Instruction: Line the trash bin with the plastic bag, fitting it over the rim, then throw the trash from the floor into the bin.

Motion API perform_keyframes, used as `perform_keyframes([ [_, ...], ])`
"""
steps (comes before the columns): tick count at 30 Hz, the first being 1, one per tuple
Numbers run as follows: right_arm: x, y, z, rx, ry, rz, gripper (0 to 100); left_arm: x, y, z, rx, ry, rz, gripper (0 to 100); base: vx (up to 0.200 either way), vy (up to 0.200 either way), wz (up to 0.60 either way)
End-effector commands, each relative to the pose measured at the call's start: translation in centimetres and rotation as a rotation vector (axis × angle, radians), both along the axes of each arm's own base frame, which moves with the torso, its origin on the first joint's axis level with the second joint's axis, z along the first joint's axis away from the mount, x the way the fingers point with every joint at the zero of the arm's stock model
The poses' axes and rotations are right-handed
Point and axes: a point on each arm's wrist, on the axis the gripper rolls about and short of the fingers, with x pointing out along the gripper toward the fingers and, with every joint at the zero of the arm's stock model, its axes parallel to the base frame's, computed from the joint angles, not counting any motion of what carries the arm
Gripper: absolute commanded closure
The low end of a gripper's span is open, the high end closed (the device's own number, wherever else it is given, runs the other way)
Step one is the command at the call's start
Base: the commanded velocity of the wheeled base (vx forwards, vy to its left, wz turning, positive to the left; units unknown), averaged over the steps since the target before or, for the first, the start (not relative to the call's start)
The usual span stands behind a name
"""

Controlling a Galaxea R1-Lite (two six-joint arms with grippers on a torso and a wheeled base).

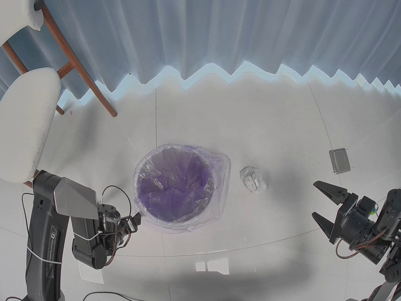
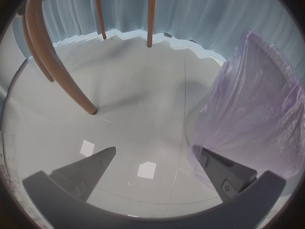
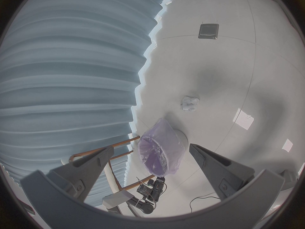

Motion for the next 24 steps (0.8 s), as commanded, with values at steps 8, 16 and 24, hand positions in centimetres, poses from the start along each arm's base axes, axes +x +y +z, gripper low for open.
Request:
perform_keyframes([
  [8,0.3,0.2,-1.5,-0.041,0.073,-0.001,0,0.3,-0.1,1.6,-0.004,-0.048,0.008,0,0.000,0.000,0.00],
  [16,0.4,0.2,-1.6,-0.043,0.077,0.000,0,-2.7,0.2,7.1,-0.022,-0.102,-0.010,0,0.000,0.000,0.00],
  [24,0.4,0.3,-1.6,-0.043,0.079,0.001,0,-4.2,0.3,12.9,-0.047,-0.262,-0.024,0,0.000,0.000,0.00],
])
